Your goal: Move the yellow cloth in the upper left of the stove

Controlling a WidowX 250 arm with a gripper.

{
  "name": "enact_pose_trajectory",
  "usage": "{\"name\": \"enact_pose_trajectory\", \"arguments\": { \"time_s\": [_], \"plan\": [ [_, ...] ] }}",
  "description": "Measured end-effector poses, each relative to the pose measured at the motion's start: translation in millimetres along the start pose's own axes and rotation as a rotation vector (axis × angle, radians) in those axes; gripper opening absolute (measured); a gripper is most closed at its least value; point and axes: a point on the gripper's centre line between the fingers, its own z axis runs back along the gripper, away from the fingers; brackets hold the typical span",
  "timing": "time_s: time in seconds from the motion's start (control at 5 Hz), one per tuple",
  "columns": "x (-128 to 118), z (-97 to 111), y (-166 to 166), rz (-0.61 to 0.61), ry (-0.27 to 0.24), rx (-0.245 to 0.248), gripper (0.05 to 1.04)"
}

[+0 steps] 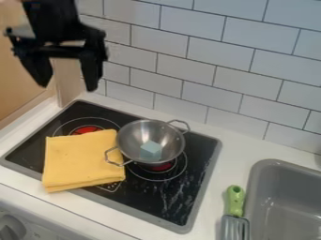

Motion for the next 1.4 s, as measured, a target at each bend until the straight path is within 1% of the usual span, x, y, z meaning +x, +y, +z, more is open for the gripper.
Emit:
{"name": "enact_pose_trajectory", "arguments": {
  "time_s": [0.4, 0.6, 1.0, 1.2, 1.4],
  "plan": [
    [-17, -39, 11, -0.001, 0.078, 0.051, 0.999],
    [-23, -53, 23, 0.031, 0.115, 0.072, 0.999],
    [-28, -84, 26, 0.054, 0.163, 0.069, 0.999],
    [-31, -98, 23, 0.053, 0.194, 0.069, 0.999],
    [-28, -102, 17, 0.044, 0.188, 0.069, 0.999]
  ]
}}
